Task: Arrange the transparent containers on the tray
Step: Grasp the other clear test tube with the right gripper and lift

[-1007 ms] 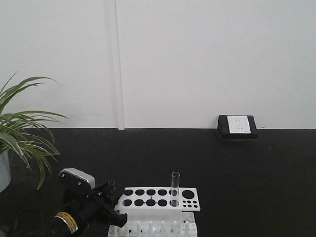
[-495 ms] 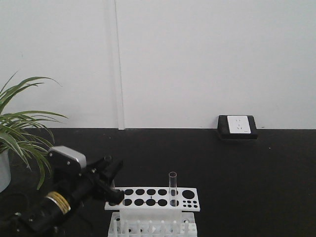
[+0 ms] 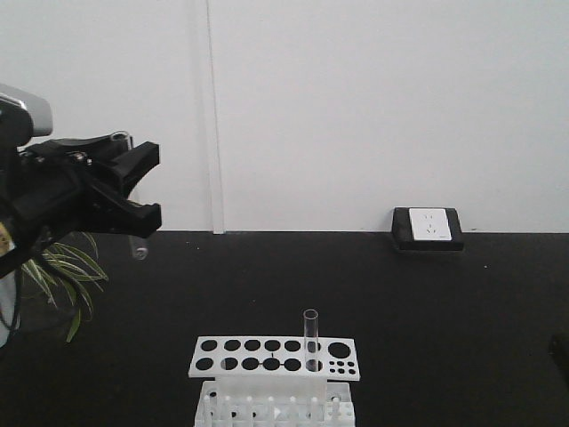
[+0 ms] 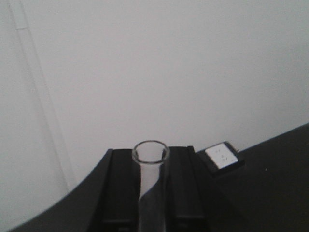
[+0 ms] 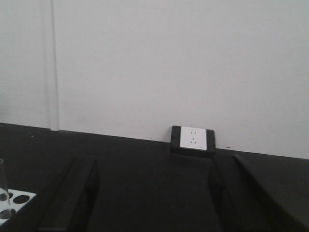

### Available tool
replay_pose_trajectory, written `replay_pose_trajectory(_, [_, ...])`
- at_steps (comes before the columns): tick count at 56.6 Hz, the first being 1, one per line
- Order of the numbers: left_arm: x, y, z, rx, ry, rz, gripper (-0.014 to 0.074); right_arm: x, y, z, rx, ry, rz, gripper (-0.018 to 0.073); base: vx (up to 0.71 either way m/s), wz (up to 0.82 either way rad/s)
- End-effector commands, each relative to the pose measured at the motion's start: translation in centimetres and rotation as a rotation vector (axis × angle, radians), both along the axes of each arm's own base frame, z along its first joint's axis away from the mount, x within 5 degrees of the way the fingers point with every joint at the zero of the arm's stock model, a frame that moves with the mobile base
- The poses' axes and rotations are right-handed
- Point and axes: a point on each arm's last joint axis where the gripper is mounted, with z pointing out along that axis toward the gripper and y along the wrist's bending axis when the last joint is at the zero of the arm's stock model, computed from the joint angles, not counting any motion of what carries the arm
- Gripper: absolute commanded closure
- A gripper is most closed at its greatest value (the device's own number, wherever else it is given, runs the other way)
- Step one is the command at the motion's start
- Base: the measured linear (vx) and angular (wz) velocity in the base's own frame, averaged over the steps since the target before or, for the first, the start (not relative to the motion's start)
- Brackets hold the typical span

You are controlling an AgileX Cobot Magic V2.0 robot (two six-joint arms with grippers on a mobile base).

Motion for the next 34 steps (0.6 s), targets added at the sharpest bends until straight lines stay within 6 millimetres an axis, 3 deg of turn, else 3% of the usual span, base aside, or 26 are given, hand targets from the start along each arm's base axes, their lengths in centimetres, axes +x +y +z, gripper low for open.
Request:
replay_pose_trajectory(1, [-2.4,0.9,1.8,-0.029,-0.01,0.022,0.0601,1.0,1.0,1.5,0.017,-0.125,0.094,0.0033,0.0,0.0])
replay_pose_trajectory(14, [-6.1,2.0,-1.9,0.021,0.005,0.006,0.0601,5.2,4.1,-0.2,0.031,-0.103,0.414,0.0058,0.0,0.0])
replay_pose_trajectory(24, [-8.7,2.7,-5.9,-0.038,0.068,-0.006,0.06,9.7,5.6,-0.5,0.066,-0.035,0.547,0.0076,0.0,0.0])
replay_pose_trajectory(34, [-10.2,3.3,-8.6,-0.082,0.128,0.003,0.06,12.9,8.7,-0.9,0.029,0.0,0.652,0.0076,0.0,0.0])
